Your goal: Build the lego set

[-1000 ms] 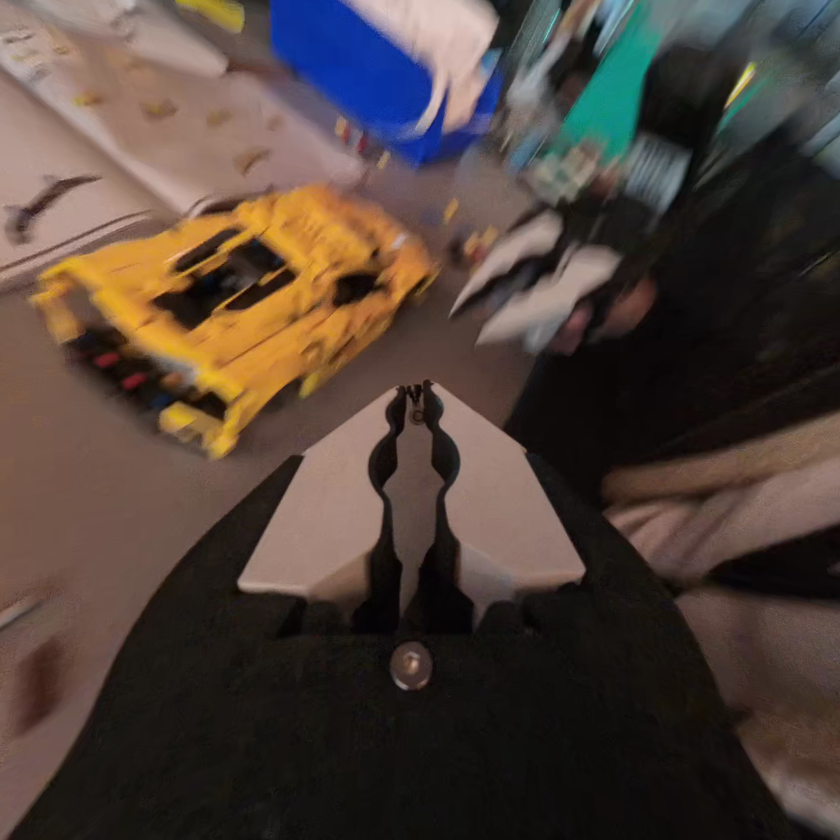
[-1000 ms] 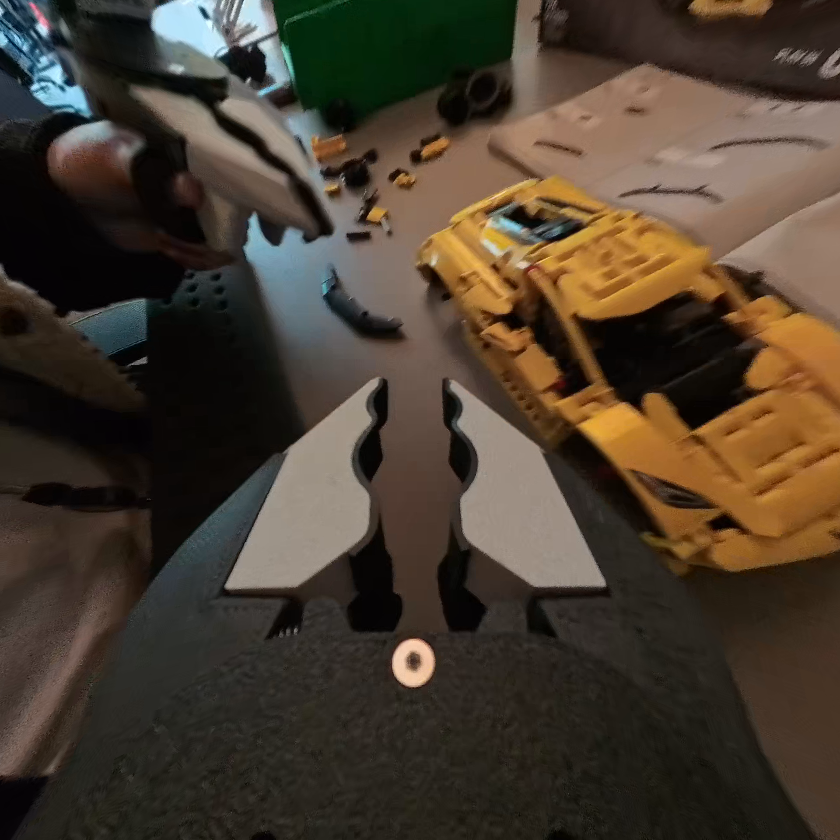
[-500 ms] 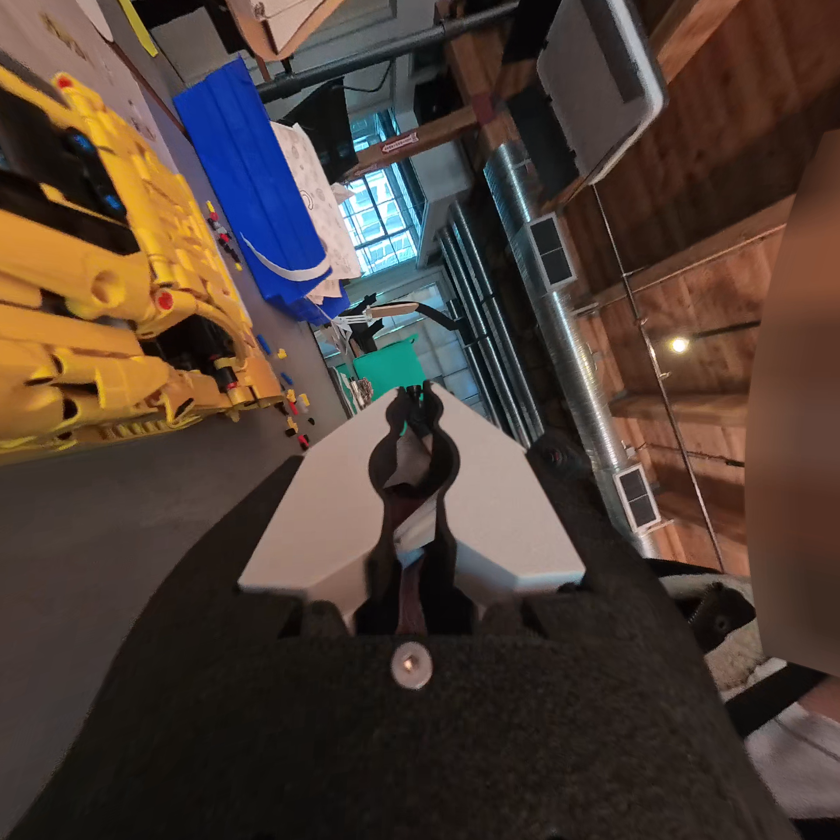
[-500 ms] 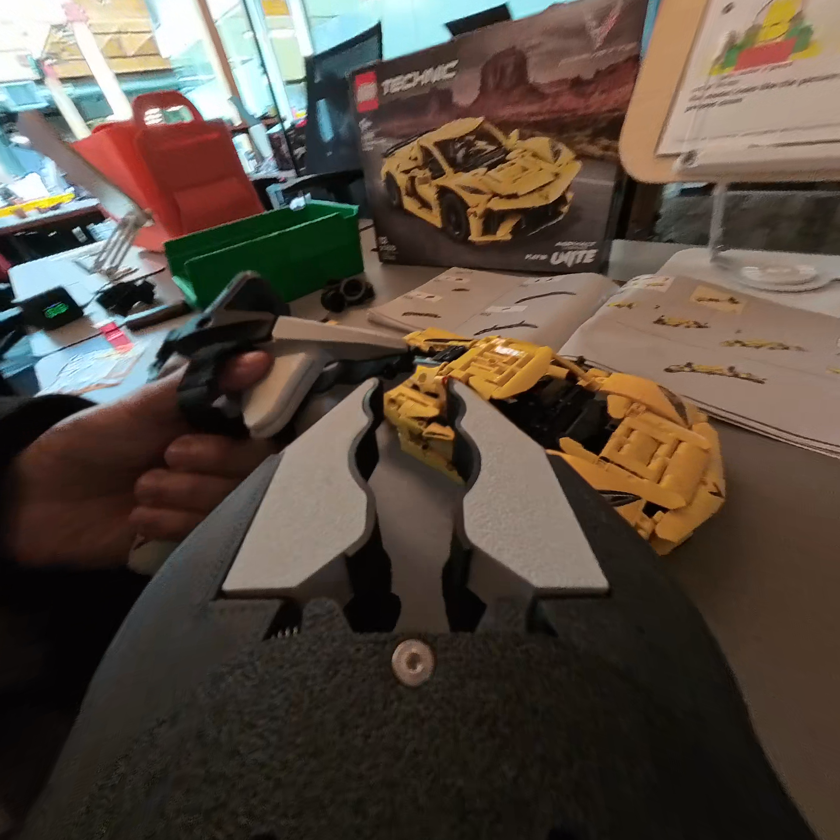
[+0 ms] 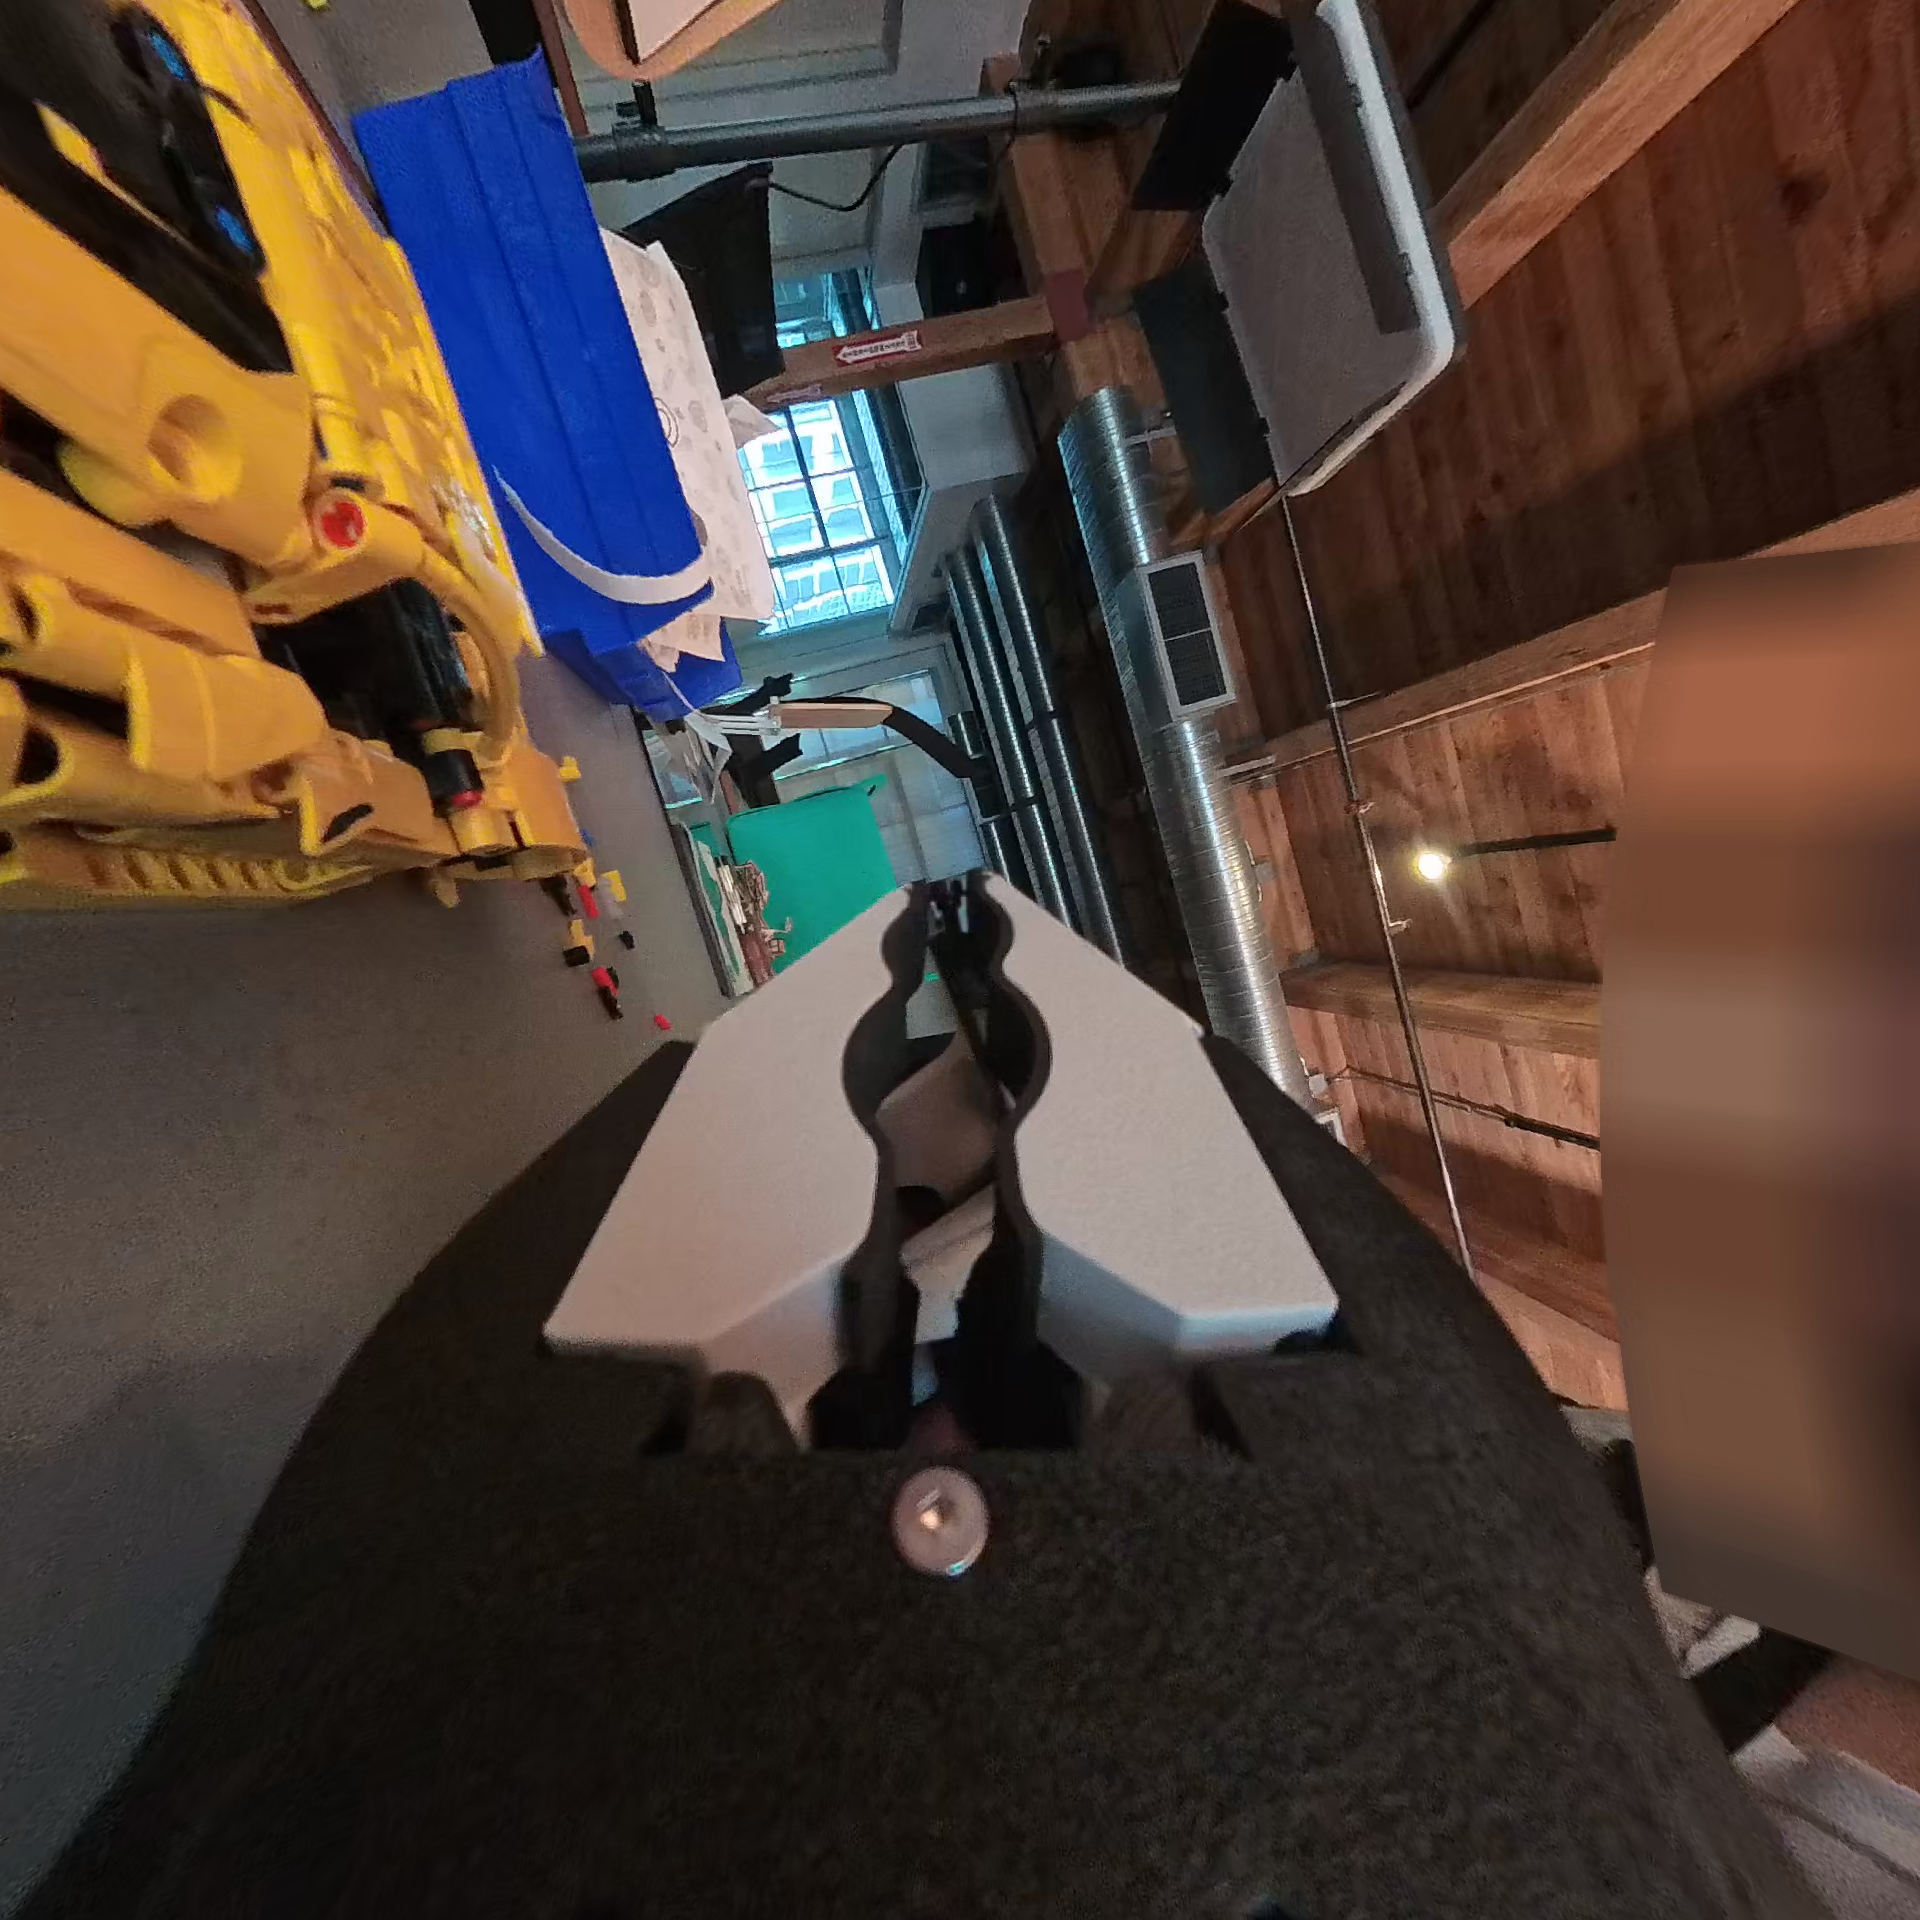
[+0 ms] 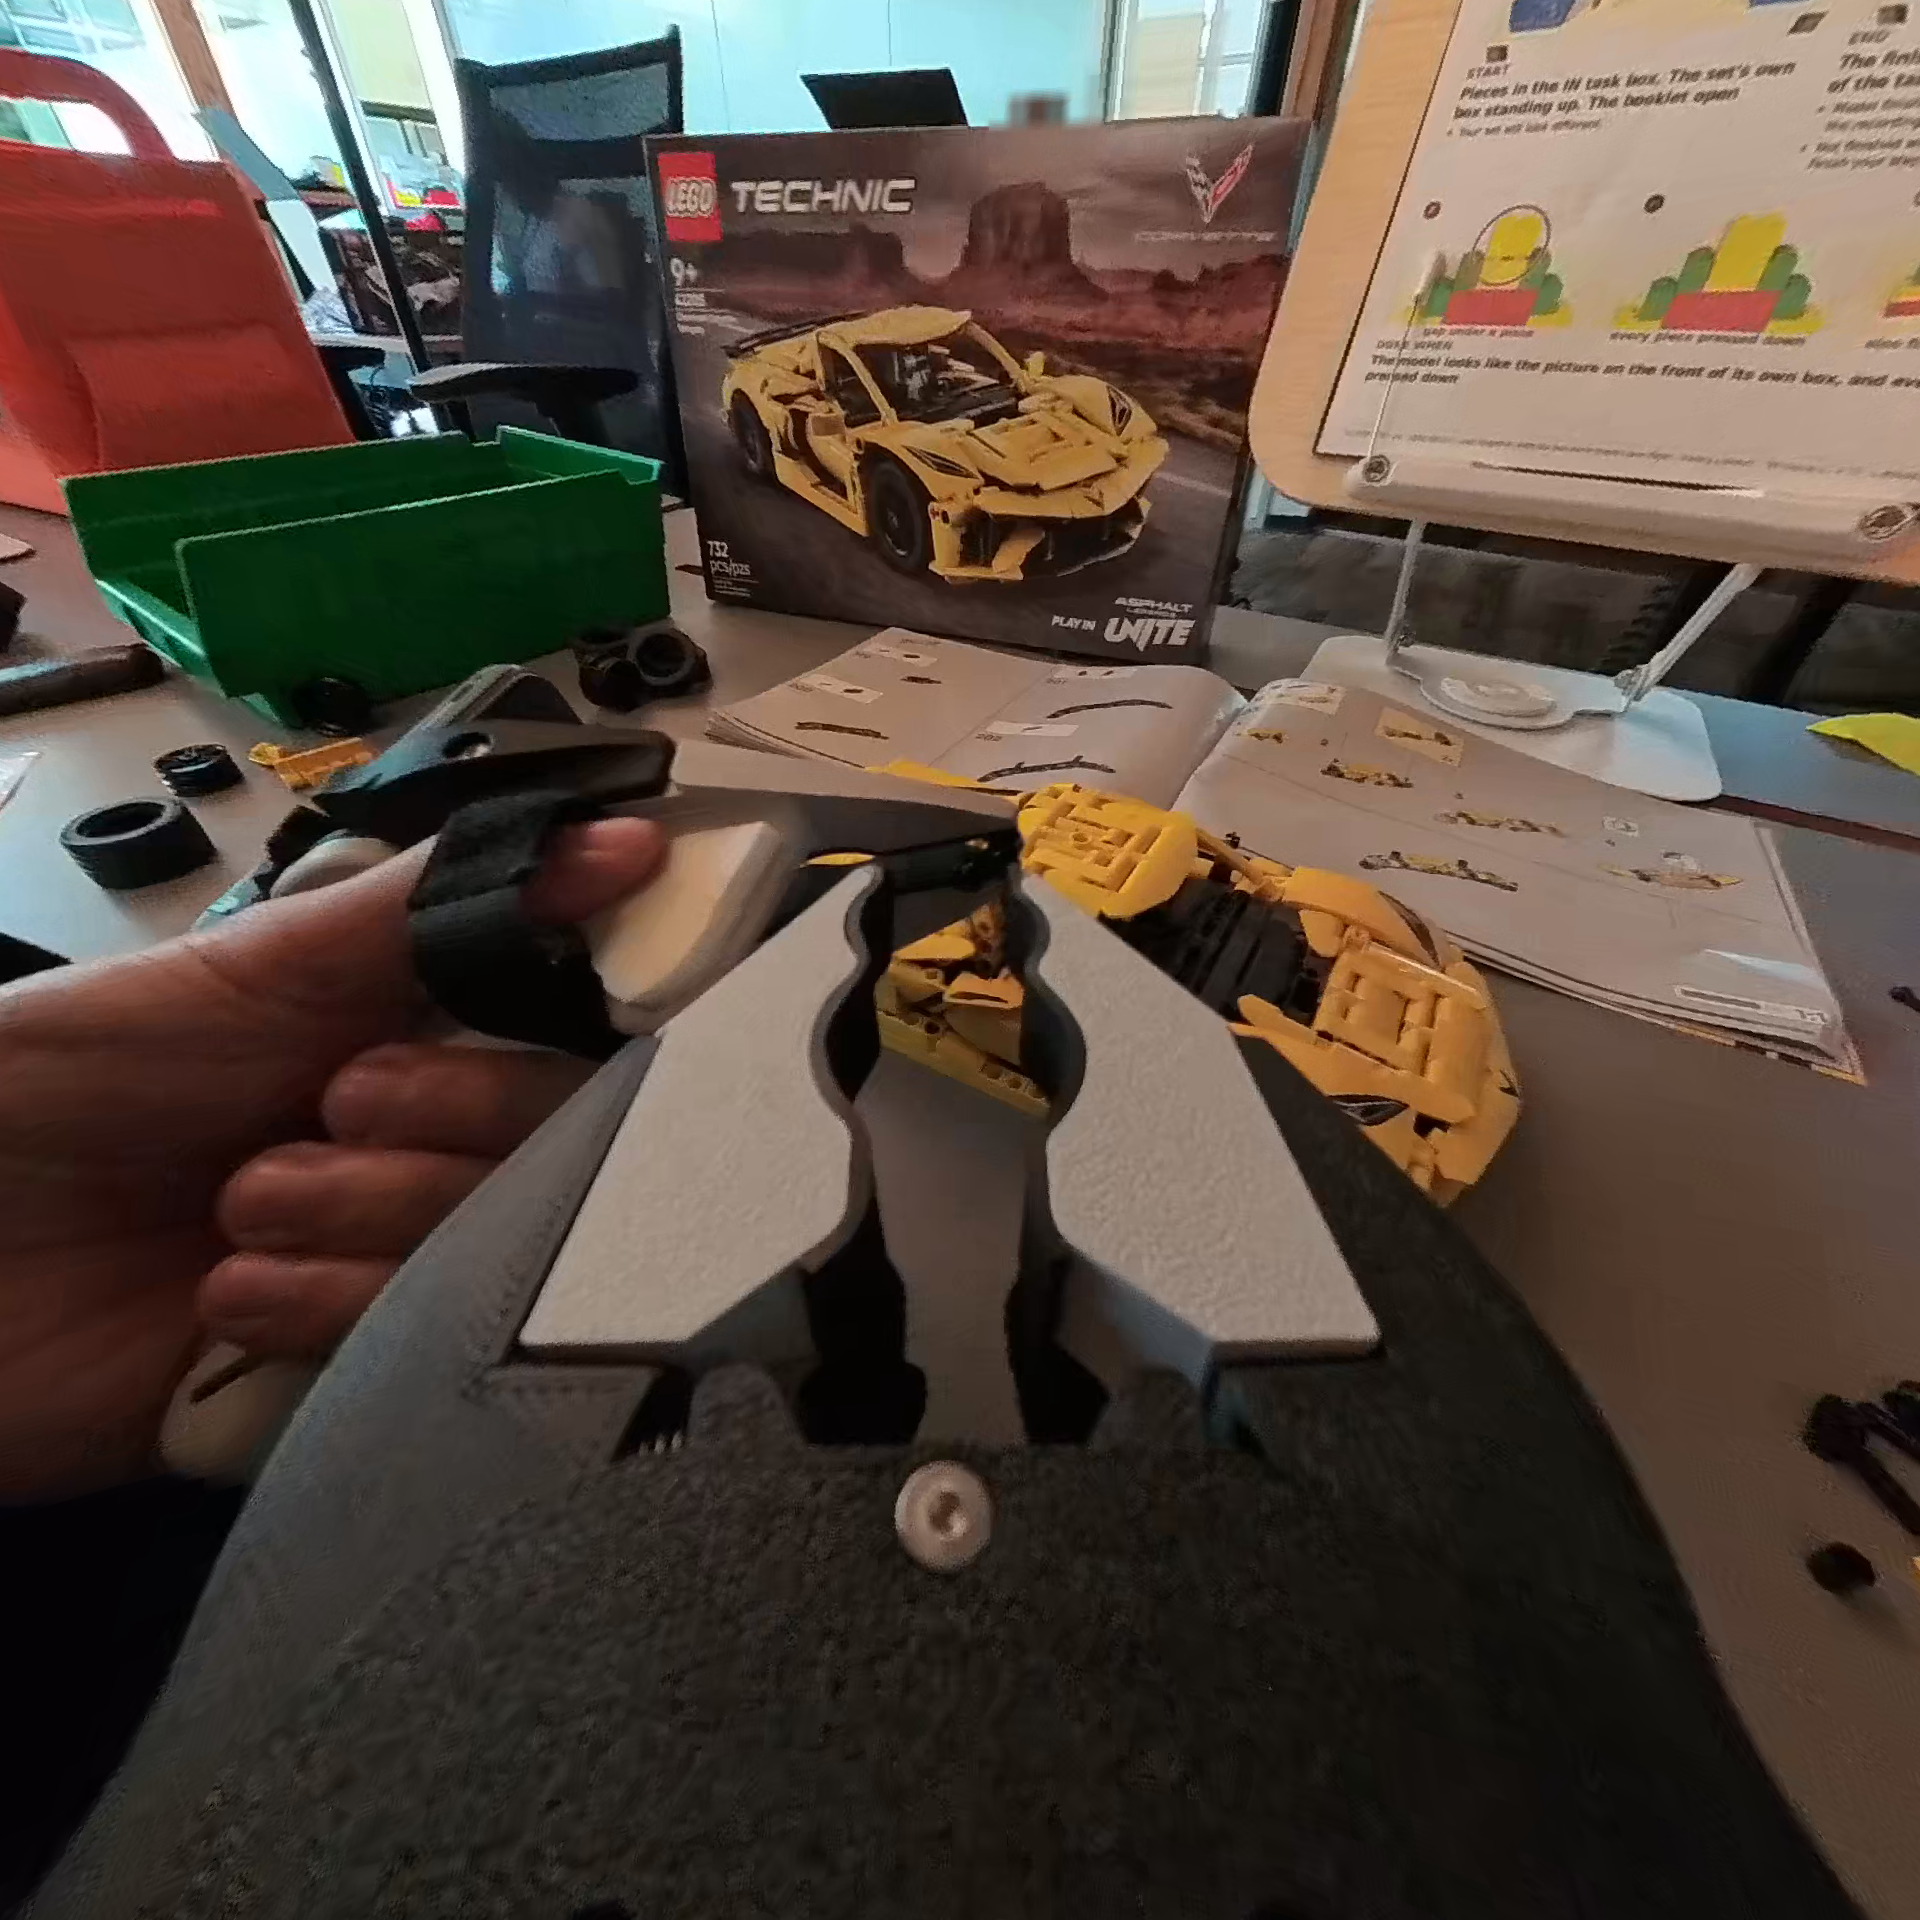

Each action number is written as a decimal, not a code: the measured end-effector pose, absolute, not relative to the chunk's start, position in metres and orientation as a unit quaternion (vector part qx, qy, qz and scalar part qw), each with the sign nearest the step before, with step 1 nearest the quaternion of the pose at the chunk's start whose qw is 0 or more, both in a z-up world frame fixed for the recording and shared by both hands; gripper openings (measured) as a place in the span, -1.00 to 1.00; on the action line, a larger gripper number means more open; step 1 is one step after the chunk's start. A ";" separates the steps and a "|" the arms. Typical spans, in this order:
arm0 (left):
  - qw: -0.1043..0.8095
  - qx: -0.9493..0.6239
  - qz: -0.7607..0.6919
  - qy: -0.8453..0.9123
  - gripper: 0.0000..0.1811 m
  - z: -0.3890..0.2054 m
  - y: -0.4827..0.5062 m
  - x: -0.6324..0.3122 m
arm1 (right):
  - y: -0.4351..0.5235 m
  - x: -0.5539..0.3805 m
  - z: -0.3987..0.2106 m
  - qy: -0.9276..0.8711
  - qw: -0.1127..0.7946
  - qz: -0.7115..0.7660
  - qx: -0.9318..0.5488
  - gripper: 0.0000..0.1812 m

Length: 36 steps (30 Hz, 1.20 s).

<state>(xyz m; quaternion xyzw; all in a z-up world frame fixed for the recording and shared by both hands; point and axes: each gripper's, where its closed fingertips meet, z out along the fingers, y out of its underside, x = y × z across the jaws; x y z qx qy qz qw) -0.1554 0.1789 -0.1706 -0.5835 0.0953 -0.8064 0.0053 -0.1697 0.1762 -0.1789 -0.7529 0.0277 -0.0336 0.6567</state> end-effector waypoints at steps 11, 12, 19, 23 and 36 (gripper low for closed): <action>0.008 -0.603 -0.789 0.113 -0.93 -0.179 0.177 -0.159 | 0.175 -0.164 -0.186 0.023 0.644 -0.074 -0.761 -0.95; 0.010 -0.608 -0.784 0.123 -0.94 -0.181 0.176 -0.159 | 0.175 -0.164 -0.188 0.020 0.639 -0.074 -0.765 -0.95; 0.120 -0.640 -0.654 0.385 -0.81 -0.203 0.187 -0.158 | 0.175 -0.148 -0.215 0.062 0.588 -0.025 -0.806 -0.95; 0.217 -0.577 -0.451 0.646 -0.74 -0.232 0.200 -0.152 | 0.181 -0.132 -0.240 0.100 0.528 -0.034 -0.843 -0.95; 0.246 -0.488 -0.372 0.750 -0.68 -0.251 0.197 -0.129 | 0.197 -0.119 -0.255 0.111 0.486 -0.073 -0.864 -0.94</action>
